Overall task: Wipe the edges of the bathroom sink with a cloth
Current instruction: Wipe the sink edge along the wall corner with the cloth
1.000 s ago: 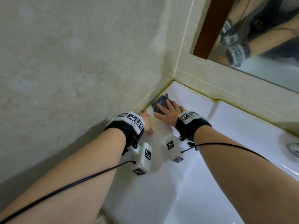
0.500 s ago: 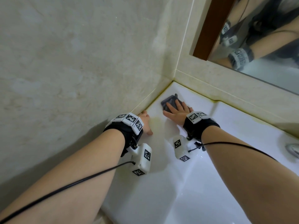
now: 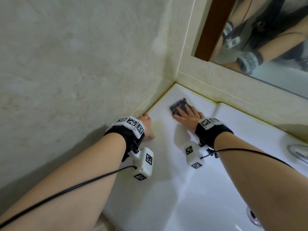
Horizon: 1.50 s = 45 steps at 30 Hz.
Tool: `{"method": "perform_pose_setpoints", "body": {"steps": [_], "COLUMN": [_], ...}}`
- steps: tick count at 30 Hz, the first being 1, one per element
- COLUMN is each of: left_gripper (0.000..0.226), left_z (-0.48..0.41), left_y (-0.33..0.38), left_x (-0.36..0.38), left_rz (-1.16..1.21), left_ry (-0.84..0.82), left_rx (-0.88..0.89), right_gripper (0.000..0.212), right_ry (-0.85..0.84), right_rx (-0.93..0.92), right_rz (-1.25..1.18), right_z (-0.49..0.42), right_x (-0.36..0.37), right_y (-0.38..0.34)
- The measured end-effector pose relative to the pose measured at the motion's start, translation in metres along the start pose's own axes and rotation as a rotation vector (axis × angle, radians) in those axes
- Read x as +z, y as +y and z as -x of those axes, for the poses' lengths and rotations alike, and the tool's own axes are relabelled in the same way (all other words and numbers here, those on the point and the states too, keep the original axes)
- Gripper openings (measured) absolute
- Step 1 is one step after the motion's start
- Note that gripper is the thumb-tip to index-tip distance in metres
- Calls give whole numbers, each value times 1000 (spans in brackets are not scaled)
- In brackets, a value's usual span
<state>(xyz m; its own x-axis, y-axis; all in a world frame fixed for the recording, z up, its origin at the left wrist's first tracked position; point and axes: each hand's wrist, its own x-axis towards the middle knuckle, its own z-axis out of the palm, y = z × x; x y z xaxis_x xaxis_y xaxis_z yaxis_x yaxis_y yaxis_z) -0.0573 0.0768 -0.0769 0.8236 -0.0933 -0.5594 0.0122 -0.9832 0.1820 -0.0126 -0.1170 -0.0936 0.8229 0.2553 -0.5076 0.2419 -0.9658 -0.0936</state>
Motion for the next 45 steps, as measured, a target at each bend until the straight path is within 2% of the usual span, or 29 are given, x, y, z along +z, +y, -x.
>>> {"method": "perform_pose_setpoints", "body": {"steps": [4,8,12,17,20,28,31,37,45], "left_gripper": [87,91,91,89,89,92,87,79,71], "left_z": [-1,0,3,7,8,10,13,21,26], "left_y": [3,5,4,2,1,2,2,0,-9], "left_x": [2,2,3,7,9,11,10,13,14], "left_rz": [6,2,-14,-48,-55,-63,-41,77,5], "left_ry": [5,10,15,18,20,28,35,60,28], "left_rx": [-16,-30,-38,-21,-13,-26,-31,-21,-61], "right_gripper": [67,65,59,64,69,70,66,73,75], "right_ry": [26,-45,-71,-23,15,-38,-37,-1,-18], "right_rx": [75,-30,-115,9,89,-21,-9,104,-27], "right_rz": [-159,-98,54,-39,-164,-142,-135,-148,-97], "right_z": [4,9,16,26,26,24,24,26,16], "right_x": [6,12,6,9,15,30,23,20,29], "right_y": [-13,-39,-34,7,5,-25,-12,-10,-61]}}
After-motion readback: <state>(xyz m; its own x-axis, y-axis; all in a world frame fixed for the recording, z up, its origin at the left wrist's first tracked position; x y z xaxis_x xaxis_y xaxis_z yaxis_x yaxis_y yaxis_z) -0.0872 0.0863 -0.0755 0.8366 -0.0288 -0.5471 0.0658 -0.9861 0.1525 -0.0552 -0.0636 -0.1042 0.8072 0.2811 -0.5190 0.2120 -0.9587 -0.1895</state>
